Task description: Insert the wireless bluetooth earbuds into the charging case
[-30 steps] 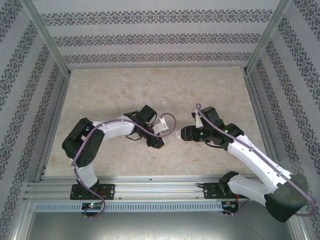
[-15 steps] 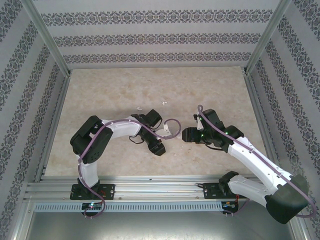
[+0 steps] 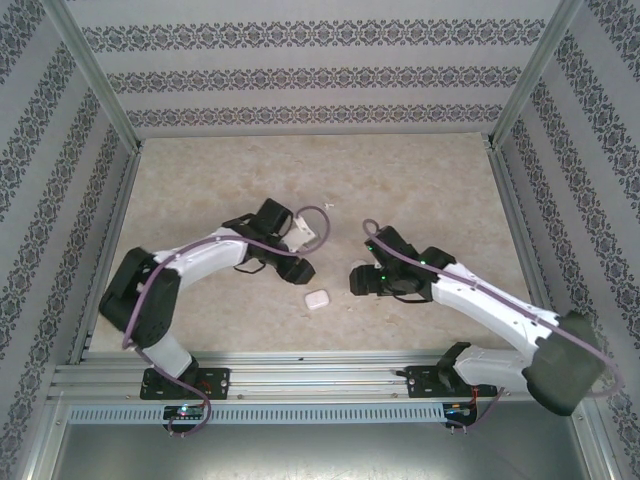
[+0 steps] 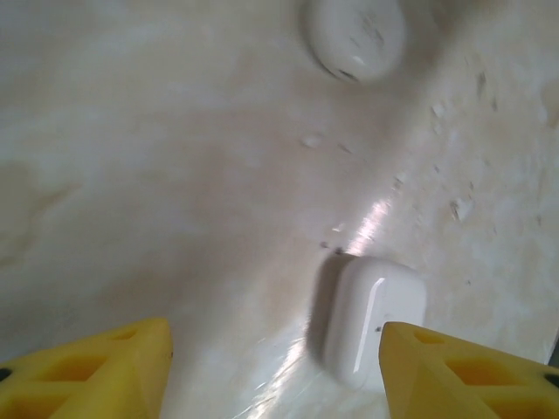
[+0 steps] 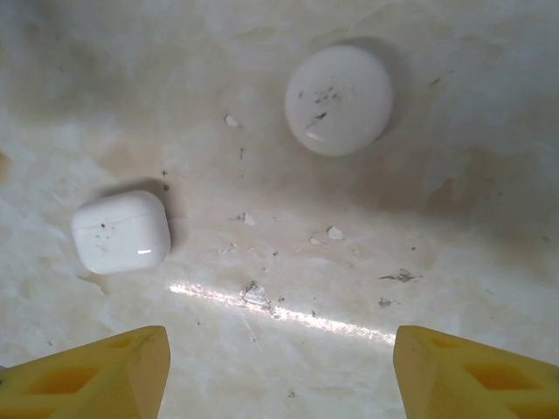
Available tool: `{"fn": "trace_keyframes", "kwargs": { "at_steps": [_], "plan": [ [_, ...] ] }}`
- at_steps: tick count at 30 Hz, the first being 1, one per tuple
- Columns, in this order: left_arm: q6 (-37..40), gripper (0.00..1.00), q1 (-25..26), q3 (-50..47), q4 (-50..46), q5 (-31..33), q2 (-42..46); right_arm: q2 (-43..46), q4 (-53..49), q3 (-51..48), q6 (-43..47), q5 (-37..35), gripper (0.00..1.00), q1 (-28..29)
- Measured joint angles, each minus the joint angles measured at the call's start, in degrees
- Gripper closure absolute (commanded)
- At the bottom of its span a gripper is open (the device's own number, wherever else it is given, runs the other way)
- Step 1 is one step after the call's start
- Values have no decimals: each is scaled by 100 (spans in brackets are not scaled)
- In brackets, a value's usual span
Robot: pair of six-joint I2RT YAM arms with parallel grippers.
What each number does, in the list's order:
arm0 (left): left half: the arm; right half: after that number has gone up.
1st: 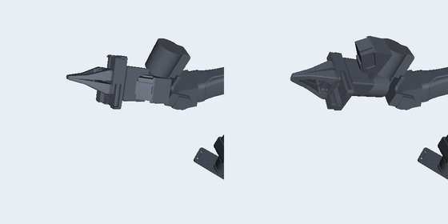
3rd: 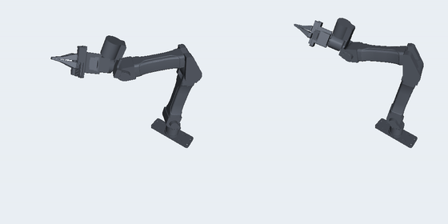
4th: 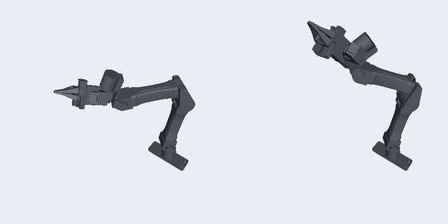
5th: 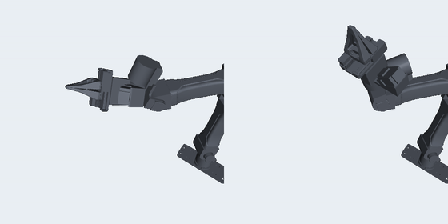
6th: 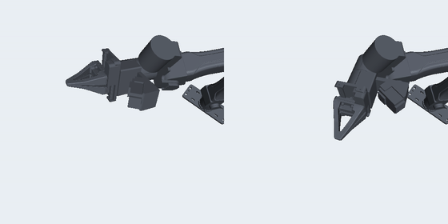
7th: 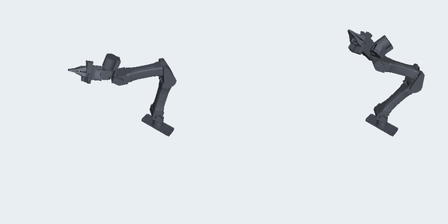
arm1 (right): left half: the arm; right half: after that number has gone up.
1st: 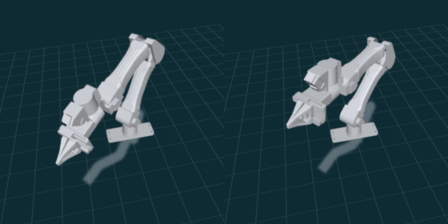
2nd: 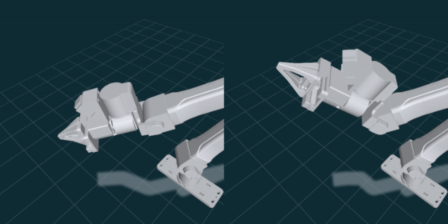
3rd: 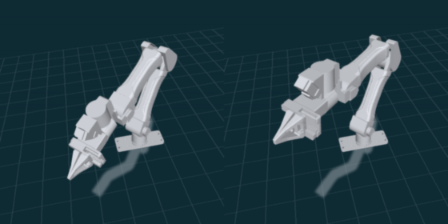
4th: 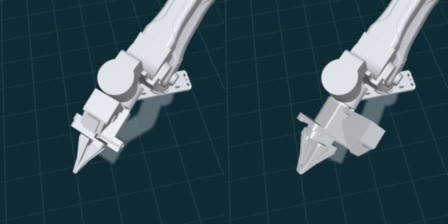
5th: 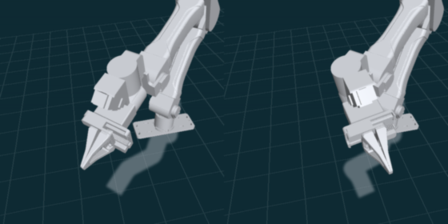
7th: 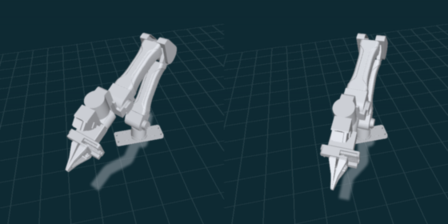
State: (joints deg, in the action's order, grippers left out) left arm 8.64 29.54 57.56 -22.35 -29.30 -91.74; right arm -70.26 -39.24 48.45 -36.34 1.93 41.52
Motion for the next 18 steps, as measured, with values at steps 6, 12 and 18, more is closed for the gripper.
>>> {"fn": "trace_keyframes", "kwargs": {
  "at_steps": [6, 12, 18],
  "plan": [
    [-975, 34, -651, -1001, 356, 608, 1456, -1563, -216, 1202, -61, -199, 28, 691],
    [-1790, 30, -931, -1808, 323, 1091, 2802, -3095, -560, 2448, -85, -280, 26, 1128],
    [-2302, 30, -1067, -2227, 282, 1163, 3523, -3663, -813, 2826, -105, -297, 23, 1270]
  ]
}}
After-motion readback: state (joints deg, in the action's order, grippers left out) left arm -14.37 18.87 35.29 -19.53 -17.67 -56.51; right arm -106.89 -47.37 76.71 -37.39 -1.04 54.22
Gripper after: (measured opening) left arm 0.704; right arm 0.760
